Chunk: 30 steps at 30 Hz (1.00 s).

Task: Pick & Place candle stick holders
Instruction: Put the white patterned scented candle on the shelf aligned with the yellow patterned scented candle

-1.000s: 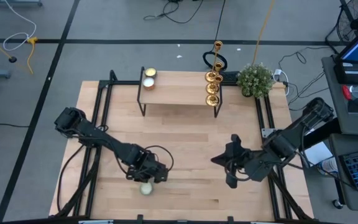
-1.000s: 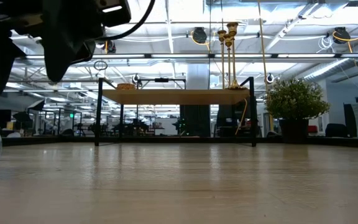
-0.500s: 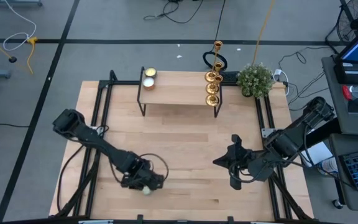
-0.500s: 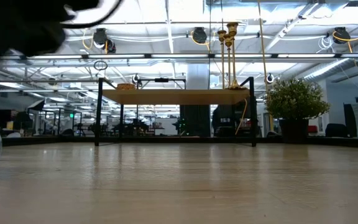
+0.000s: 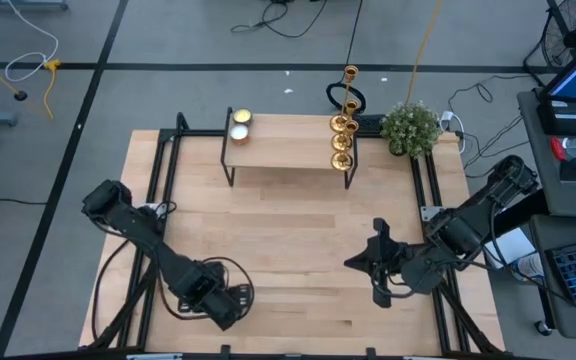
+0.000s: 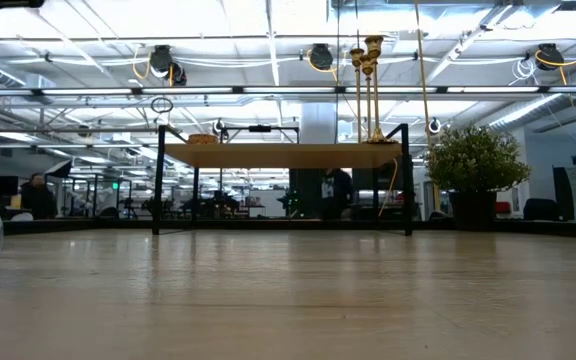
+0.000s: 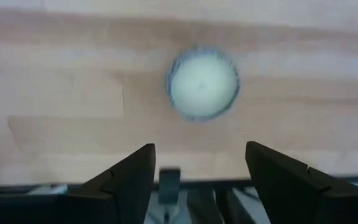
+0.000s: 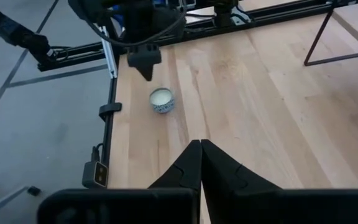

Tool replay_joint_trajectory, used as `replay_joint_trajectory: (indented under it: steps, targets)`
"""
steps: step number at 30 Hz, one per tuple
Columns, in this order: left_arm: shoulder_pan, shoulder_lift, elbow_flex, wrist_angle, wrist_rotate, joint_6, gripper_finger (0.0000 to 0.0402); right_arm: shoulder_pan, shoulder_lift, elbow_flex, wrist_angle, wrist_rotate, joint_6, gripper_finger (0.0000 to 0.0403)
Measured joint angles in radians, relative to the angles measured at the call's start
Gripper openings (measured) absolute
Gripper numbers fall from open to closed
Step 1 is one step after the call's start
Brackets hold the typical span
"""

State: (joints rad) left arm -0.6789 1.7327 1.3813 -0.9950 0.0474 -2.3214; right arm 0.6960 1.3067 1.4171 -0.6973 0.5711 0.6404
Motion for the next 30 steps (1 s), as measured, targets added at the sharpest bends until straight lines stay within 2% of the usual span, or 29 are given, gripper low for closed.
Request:
replay_joint_trajectory:
  steps: [3, 7, 11, 23, 30]
  targets:
    - [0.024, 0.058, 0.068, -0.036, 0.004, 0.056, 0.0249, 0.000, 0.000, 0.000, 0.000, 0.000, 0.001, 0.0000]
    - [0.059, 0.167, 0.144, -0.031, 0.070, 0.133, 0.0248, 0.002, 0.000, 0.000, -0.001, -0.005, 0.001, 0.0000]
    - [0.071, 0.224, 0.168, -0.059, 0.111, 0.144, 0.0248, 0.010, 0.000, -0.004, 0.005, -0.018, 0.004, 0.0000]
    - [0.056, 0.157, 0.169, -0.177, 0.046, 0.126, 0.0248, 0.013, 0.001, -0.078, 0.113, -0.074, 0.028, 0.0000]
    - [0.062, 0.146, 0.169, -0.125, -0.005, 0.147, 0.0248, 0.013, 0.001, -0.078, 0.143, -0.074, 0.009, 0.0000]
